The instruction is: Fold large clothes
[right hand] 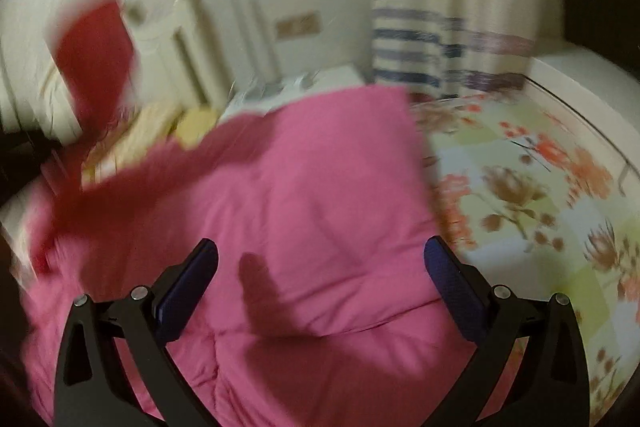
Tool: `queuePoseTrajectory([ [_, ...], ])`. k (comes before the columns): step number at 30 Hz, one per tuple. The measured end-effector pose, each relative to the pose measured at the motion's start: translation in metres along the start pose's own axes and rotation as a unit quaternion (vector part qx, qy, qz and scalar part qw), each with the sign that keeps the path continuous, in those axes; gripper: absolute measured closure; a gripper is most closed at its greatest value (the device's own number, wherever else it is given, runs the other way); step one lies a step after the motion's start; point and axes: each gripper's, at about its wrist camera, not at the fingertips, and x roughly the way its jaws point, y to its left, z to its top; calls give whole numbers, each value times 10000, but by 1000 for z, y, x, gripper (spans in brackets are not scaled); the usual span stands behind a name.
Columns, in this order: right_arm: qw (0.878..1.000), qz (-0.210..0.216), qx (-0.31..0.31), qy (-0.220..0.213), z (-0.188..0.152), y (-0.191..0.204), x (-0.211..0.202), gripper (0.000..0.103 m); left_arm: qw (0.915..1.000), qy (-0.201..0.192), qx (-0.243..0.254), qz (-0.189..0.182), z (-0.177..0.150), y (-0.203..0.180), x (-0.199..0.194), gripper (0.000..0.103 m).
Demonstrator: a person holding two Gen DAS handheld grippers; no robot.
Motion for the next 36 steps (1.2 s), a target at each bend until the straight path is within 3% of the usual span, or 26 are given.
queuePoseTrajectory([
  [2,9988,71,480,-20,2,-17,0,4,9984,383,19,421,-22,4,38,92],
  [5,9964,131,837,44,2,-31,3,4,9977,357,220,528,-32,-3,39,91],
  [6,9961,147,867,53,2,-32,3,4,9977,396,319,451,-31,-6,34,86],
  [8,9959,164,889,79,2,-34,4,4,9962,574,607,231,-27,-10,27,60],
  [9,9958,158,892,92,2,-33,4,4,9960,526,714,126,-26,-19,19,26],
  [10,9958,165,897,87,2,-35,4,4,9960,247,857,21,-24,-25,-1,15],
  [13,9957,175,907,81,1,-37,3,4,9912,-438,1251,-77,-21,-37,-60,14],
  [15,9958,167,896,77,1,-37,3,4,9891,-859,1199,48,-15,-27,-91,10],
  [17,9961,158,869,72,1,-37,3,4,9848,-1255,1047,587,-14,-6,-112,3],
  [18,9961,151,861,71,2,-38,3,4,9786,-1380,942,1203,-10,11,-117,2],
  [21,9965,121,822,67,2,-37,4,4,9612,-1155,514,2450,-2,63,-107,4],
  [22,9968,101,796,68,2,-36,4,4,9604,-940,297,2607,-1,84,-100,4],
  [25,9973,63,731,65,2,-33,4,4,9606,-504,145,2730,-11,121,-79,3],
  [28,9974,73,717,46,1,-31,2,4,9580,-383,235,2832,-26,135,-66,2],
  [33,9988,33,414,-266,1,-17,-11,4,9455,-585,428,3176,-38,124,-57,2],
  [36,9979,109,-204,-609,0,10,-27,4,9358,-685,625,3401,-39,118,-63,2],
])
